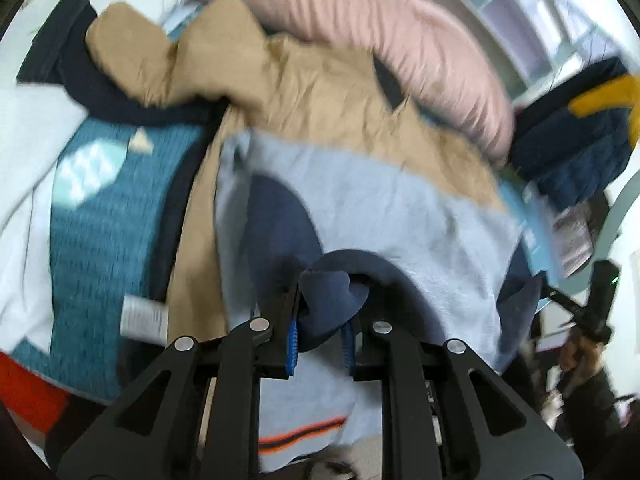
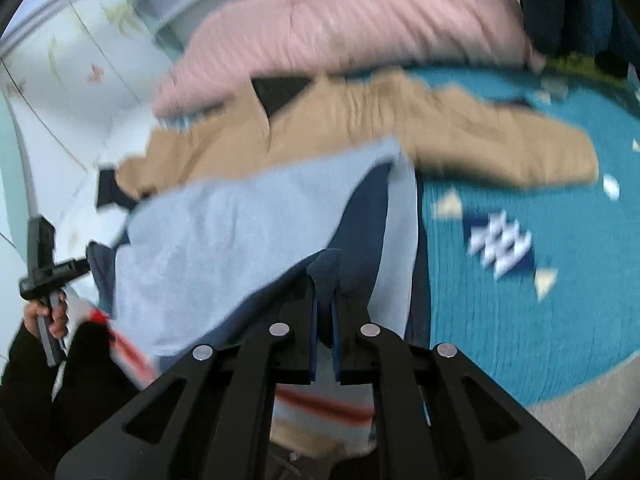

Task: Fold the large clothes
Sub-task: 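Lift the jacket side and fold it over toward the other half with both tools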

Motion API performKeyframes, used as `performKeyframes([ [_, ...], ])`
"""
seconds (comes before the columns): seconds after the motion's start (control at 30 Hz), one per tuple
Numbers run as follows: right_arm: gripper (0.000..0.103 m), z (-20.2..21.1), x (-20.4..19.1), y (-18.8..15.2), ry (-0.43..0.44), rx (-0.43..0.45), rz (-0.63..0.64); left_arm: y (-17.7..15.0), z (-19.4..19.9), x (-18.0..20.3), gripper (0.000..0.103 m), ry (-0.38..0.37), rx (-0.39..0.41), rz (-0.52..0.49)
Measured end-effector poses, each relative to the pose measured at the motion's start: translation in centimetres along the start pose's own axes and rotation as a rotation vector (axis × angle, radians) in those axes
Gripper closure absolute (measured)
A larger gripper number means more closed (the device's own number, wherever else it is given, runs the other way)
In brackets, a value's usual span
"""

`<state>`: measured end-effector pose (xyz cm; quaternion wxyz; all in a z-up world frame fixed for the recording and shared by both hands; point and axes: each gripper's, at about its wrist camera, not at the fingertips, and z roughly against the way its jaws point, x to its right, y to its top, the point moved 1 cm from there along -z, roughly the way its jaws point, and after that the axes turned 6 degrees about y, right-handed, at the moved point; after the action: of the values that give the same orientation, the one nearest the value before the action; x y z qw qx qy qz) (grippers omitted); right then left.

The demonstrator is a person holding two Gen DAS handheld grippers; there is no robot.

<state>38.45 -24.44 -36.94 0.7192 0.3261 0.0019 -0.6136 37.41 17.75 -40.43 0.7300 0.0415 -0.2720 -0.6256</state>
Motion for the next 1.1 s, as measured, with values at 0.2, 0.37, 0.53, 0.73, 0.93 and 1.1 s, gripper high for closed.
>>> performKeyframes([
  [0.2,0.098,-1.2,1.4,-3.3,-0.034,-0.022,-0.063,-3.3,-0.7,-0.9,0.086,-0.002,-0.026,0.050],
  [0.37,0.097,-1.4,1.1,-3.5,-0.054,-0.032,-0.051,-3.9,0.1,-0.7,0.082,0.021,-0.026,0.033],
  [0.53,0.087,-0.3,1.0,-3.8,-0.050,-0.045,-0.076,-3.9,2.3,0.6,0.071,0.070,0.001,-0.031],
  [0.73,0.080,3.2,-0.6,-4.2,-0.097,-0.022,-0.024,-3.9,7.6,1.9,0.038,0.213,0.102,-0.097],
  [0.93,0.079,2.8,-2.6,-2.9,-0.041,-0.008,-0.051,-2.6,7.1,4.4,0.031,0.100,0.116,-0.082],
  [1.1,0.084,-0.9,-2.8,-2.6,-0.054,-0.075,-0.109,-2.7,-0.3,4.9,0.031,0.107,-0.026,-0.047],
])
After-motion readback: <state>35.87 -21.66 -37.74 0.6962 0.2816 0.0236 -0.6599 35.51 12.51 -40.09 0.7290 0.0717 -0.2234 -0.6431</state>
